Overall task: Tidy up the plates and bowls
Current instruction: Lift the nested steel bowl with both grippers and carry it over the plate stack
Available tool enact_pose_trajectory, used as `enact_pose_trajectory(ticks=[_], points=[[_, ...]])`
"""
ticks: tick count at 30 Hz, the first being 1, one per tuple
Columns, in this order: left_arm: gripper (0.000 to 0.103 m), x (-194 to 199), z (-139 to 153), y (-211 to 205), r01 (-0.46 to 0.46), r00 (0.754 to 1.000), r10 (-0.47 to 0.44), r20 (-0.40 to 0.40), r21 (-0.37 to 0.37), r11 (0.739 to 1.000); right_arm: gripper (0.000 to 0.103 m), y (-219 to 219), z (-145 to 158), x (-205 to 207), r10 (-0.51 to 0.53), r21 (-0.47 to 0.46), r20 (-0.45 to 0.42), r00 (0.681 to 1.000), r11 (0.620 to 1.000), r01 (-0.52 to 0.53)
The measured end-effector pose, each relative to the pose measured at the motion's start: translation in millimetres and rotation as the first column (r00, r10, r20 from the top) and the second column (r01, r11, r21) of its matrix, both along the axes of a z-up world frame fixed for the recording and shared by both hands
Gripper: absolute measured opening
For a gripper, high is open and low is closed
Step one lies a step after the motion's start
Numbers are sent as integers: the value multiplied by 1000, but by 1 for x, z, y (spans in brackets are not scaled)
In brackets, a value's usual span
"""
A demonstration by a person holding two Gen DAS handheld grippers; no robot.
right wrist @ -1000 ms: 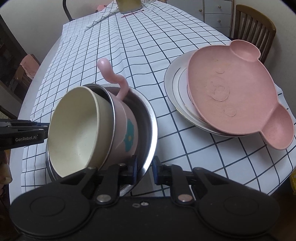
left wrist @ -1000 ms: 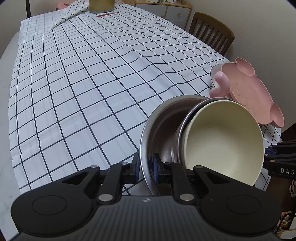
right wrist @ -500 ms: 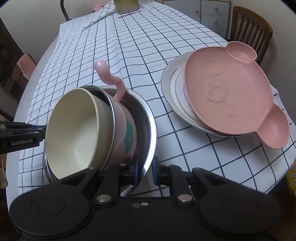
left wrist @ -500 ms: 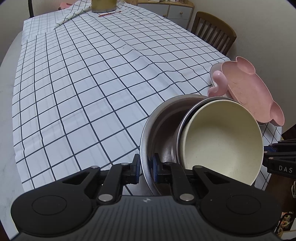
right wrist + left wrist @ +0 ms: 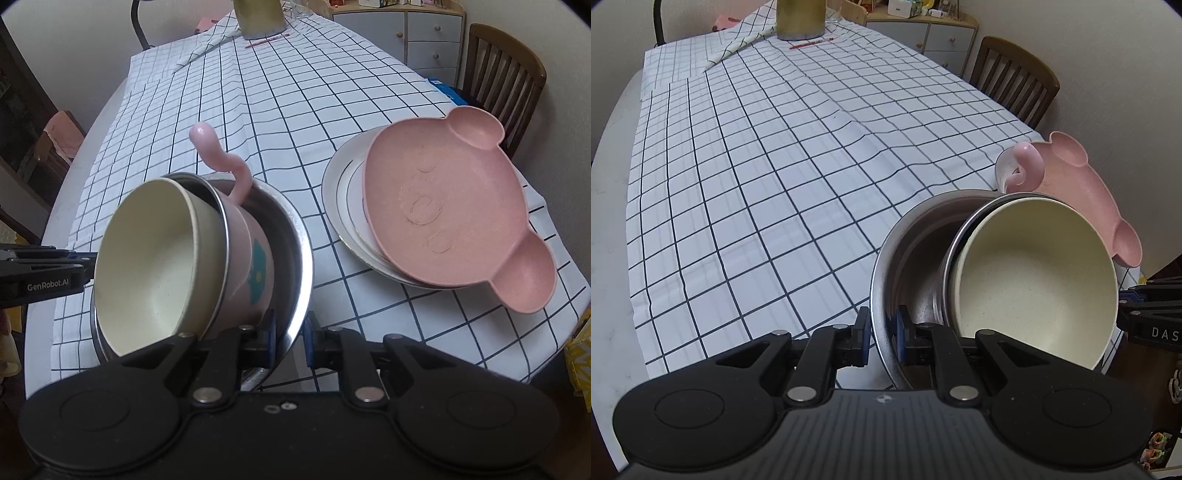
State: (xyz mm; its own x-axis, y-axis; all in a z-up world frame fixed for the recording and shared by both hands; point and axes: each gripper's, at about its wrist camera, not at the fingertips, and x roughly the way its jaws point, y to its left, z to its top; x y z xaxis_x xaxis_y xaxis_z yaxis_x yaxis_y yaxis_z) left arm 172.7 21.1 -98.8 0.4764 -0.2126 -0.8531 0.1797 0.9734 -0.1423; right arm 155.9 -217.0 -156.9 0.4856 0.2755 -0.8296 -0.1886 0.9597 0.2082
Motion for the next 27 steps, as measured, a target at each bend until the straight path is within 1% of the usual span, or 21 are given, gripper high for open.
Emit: enact_pose_trajectory(ticks=[6,12,18,24,27], points=[[12,2,17,-14,9,1000,-8,17,-8,1000,14,-15,18,1,-19,16,9,1000,1000,19],[12,13,30,-37,27,999,-27,37,-4,1000,14,-35,34,2,-32,13,28,999,999,32],[13,30,38,-69,50,998,-50,50,-1,999,14,-64,41,10,-61,28,35,998,998,60],[13,53,42,-110,78,994,-79,71,12,997,14,-98,43,23,-91,23,43,995,996,90],[13,66,42,-129,84,994,-85,75,5,996,14,-115,45,30,-108,20,48,993,994,107]])
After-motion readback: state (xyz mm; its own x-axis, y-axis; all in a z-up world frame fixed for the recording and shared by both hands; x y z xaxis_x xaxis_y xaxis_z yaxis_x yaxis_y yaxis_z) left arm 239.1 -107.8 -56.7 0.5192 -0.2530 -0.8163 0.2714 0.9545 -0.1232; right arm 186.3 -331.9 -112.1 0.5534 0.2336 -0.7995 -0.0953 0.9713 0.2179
